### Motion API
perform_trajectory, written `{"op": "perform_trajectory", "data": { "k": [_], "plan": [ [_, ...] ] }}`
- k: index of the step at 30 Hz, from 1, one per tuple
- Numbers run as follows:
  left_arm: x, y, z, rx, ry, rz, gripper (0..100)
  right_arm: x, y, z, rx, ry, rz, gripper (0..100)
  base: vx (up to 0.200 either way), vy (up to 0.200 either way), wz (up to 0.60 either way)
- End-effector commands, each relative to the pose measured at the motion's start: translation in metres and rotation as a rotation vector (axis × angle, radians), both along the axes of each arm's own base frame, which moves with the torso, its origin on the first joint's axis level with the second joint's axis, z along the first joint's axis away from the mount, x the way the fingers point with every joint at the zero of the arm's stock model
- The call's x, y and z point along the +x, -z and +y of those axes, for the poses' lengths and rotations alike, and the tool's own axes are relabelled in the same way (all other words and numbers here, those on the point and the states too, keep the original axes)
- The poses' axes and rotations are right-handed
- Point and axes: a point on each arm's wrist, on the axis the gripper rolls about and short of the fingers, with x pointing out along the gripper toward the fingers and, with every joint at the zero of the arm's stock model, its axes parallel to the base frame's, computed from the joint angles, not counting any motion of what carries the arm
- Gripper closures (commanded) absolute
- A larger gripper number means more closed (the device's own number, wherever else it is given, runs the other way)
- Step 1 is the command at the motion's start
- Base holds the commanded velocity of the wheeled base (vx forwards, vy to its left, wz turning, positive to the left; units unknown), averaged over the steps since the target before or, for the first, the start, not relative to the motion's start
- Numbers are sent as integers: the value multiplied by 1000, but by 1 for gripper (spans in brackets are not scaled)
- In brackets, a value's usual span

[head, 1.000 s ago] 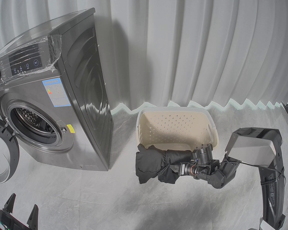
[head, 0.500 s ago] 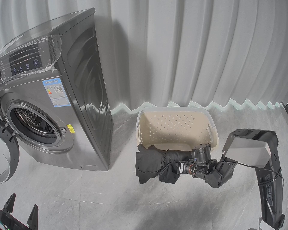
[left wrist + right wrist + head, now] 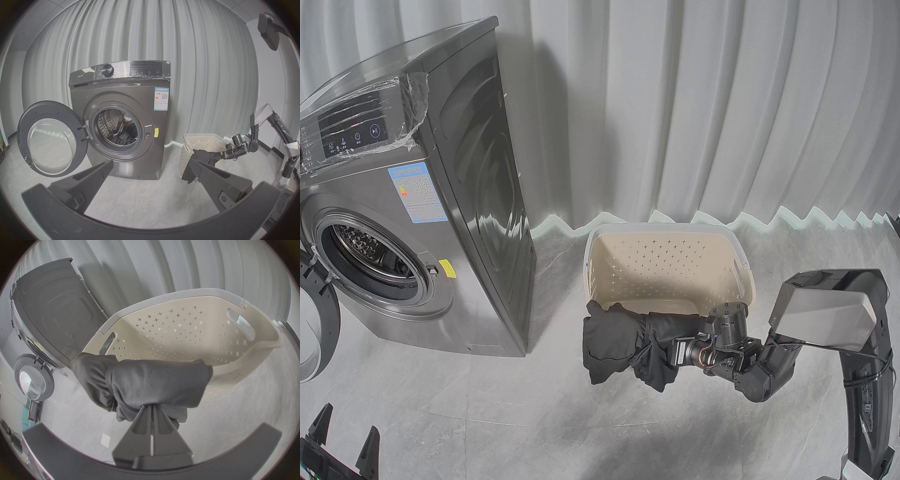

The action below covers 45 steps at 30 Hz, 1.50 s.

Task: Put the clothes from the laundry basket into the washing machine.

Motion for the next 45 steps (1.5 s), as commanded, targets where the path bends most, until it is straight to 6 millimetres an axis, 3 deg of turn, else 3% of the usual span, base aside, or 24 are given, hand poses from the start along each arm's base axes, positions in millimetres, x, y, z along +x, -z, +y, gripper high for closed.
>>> {"op": "perform_trajectory", "data": {
  "k": [1,6,10,11,23,25,34,35,45],
  "plan": [
    [0,5,0,-1,-1,1,0,-21,-30,-6,16,-11,-39,100,0,0,0],
    [0,5,0,-1,-1,1,0,-26,-36,-9,20,-10,-50,100,0,0,0],
    [0,5,0,1,-1,-1,0,-23,-25,-10,11,-4,-31,100,0,0,0],
    [0,5,0,1,-1,1,0,-21,-19,-10,4,-4,-24,0,0,0,0],
    [0,5,0,-1,-1,1,0,-3,10,-5,-48,-6,25,0,0,0,0],
    [0,5,0,-1,-1,1,0,14,17,-11,-42,25,8,0,0,0,0],
    [0,5,0,-1,-1,1,0,27,18,-7,-28,32,-21,0,0,0,0],
    [0,5,0,-1,-1,1,0,28,18,-6,-26,31,-26,100,0,0,0],
    [0,5,0,-1,-1,-1,0,26,15,-2,-18,20,-38,100,0,0,0]
  ]
}}
